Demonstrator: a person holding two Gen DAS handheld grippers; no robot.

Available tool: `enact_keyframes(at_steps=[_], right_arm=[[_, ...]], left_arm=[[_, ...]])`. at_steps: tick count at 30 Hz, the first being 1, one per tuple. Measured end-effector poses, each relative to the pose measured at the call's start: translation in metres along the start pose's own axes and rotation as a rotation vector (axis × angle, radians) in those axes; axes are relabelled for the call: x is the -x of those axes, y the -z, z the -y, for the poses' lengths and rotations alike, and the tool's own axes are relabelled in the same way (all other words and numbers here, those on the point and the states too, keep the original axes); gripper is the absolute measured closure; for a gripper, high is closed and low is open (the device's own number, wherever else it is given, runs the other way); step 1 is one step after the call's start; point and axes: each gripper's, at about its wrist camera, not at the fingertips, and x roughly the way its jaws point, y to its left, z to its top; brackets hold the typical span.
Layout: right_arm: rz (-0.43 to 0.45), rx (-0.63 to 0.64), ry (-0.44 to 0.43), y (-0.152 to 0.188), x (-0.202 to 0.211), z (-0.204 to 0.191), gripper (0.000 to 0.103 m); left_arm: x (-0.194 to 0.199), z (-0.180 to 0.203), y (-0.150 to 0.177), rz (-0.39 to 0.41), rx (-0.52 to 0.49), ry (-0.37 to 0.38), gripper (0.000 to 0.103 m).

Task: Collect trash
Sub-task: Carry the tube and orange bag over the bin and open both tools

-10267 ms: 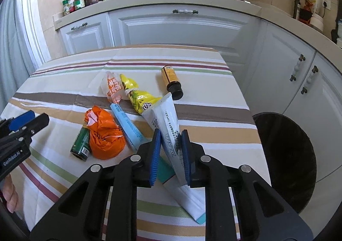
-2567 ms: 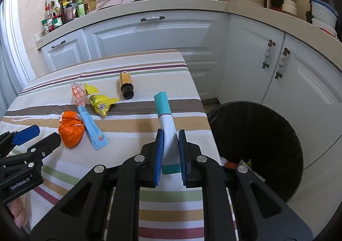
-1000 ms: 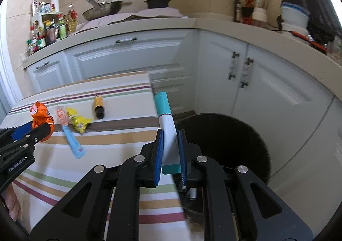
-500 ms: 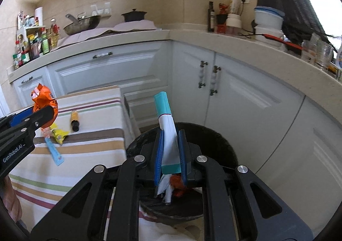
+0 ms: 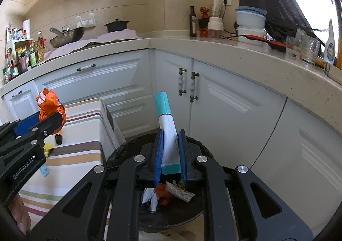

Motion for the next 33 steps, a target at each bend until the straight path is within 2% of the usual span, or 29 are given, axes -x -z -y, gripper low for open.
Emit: enact_keyframes(at_steps=[19, 21, 22, 23, 24, 33], right_arm=[[-0.039, -0.042, 0.028, 0.011, -0.038, 0.020, 0.088], [-0.051, -0.049, 0.022, 0.013, -0.045, 0.022, 0.086], [-0.059, -0.058, 0.019, 0.014, -0.050, 0.024, 0.082], [-0.066, -0.064, 0.024, 0.015, -0.054, 0.026, 0.073], [-0.069, -0.069, 0.033, 0.016, -0.057, 0.027, 0.071], [-0.075, -0.072, 0.045, 0.018, -0.060, 0.027, 0.070]], left_arm=[[-0.055, 0.029, 0.004, -0.056, -0.041, 0.021, 0.061], [-0.061, 0.031, 0.006, -0.070, -0.048, 0.029, 0.058], [-0.065, 0.033, 0.007, -0.078, -0.050, 0.030, 0.053], [-0.067, 0.033, 0.008, -0.082, -0.048, 0.030, 0.048], [-0.070, 0.033, 0.008, -0.089, -0.042, 0.029, 0.046], [-0.072, 0.024, 0.012, -0.116, -0.023, 0.016, 0.037]])
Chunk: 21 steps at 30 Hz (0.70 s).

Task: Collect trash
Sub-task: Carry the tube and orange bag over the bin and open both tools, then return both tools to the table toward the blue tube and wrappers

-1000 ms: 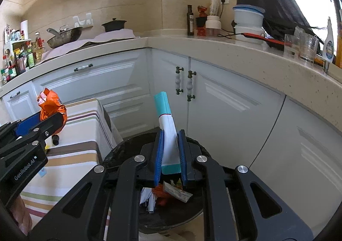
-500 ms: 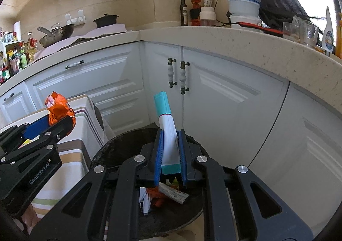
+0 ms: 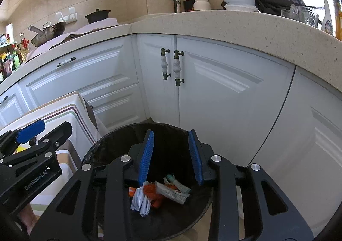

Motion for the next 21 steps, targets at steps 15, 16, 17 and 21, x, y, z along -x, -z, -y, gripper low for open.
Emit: enact_keyframes(at_steps=[15, 16, 17, 21], right_arm=[[-0.005, 0.086, -0.184, 0.001, 0.022, -0.080, 0.070], [-0.010, 0.099, -0.207, 0.003, 0.024, -0.091, 0.070], [-0.015, 0.112, -0.225, 0.005, 0.025, -0.100, 0.070], [-0.040, 0.166, -0.293, 0.014, 0.030, -0.136, 0.070]], left_arm=[[0.053, -0.085, 0.028, -0.025, 0.099, -0.143, 0.033], [0.058, -0.095, 0.031, -0.030, 0.109, -0.164, 0.033], [0.061, -0.103, 0.034, -0.034, 0.116, -0.179, 0.033], [0.077, -0.141, 0.049, -0.053, 0.166, -0.252, 0.033]])
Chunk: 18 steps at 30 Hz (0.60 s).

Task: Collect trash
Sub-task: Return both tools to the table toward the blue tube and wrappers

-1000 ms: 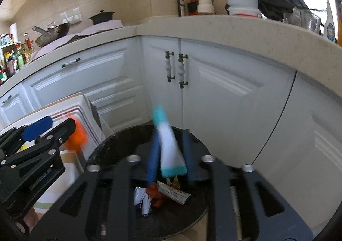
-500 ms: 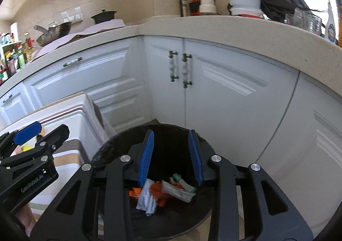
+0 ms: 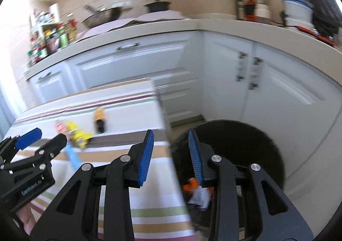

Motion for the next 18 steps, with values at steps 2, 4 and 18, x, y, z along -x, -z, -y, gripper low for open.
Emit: enact_keyframes(at_steps=[2, 4, 18], right_arm=[[-0.017, 0.029, -0.039, 0.003, -0.003, -0.019, 0.070], [-0.033, 0.057, -0.073, 0.006, -0.005, -0.038, 0.070], [-0.140, 0.176, -0.197, 0.019, -0.023, -0.118, 0.070]], left_arm=[[0.002, -0.017, 0.005, -0.010, 0.020, -0.034, 0.033], [0.004, -0.035, 0.011, -0.020, 0.041, -0.066, 0.033], [0.011, -0.122, 0.046, -0.091, 0.149, -0.202, 0.033]])
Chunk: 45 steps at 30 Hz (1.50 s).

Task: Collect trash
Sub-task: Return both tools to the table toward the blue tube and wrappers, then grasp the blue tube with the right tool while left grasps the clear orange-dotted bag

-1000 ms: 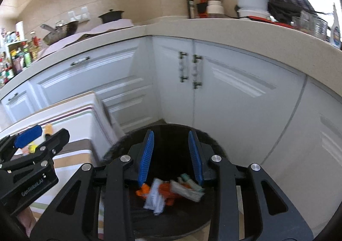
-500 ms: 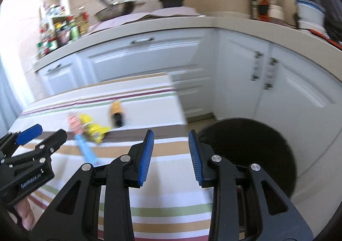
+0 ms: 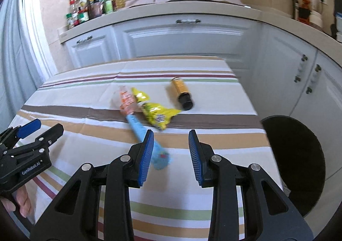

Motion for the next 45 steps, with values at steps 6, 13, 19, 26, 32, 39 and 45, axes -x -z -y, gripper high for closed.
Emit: enact_keyframes(at_steps=[6, 13, 19, 26, 32, 39, 45], right_arm=[[-0.055, 0.045, -0.016, -0.001, -0.014, -0.018, 0.070], [-0.144, 0.060, -0.013, 0.000, -0.032, -0.023, 0.069], [-0.178, 0.086, 0.004, 0.002, -0.038, -0.025, 0.080], [-0.149, 0.128, -0.011, 0.004, -0.029, -0.029, 0.090], [-0.131, 0.116, -0.023, 0.007, -0.018, -0.024, 0.093], [-0.089, 0.065, -0.005, 0.004, -0.005, -0.007, 0.094], [-0.042, 0.013, 0.030, -0.004, 0.001, 0.012, 0.094]], left_arm=[[-0.004, -0.026, 0.001, -0.014, 0.034, -0.032, 0.033], [-0.010, -0.045, 0.003, -0.040, 0.067, -0.049, 0.033], [-0.012, -0.047, 0.003, -0.052, 0.073, -0.046, 0.033], [-0.013, -0.039, 0.003, -0.053, 0.061, -0.029, 0.033], [-0.012, -0.024, 0.002, -0.051, 0.040, -0.005, 0.033], [-0.012, -0.008, -0.002, -0.046, 0.019, 0.027, 0.033], [-0.013, 0.014, -0.007, -0.035, -0.013, 0.067, 0.033]])
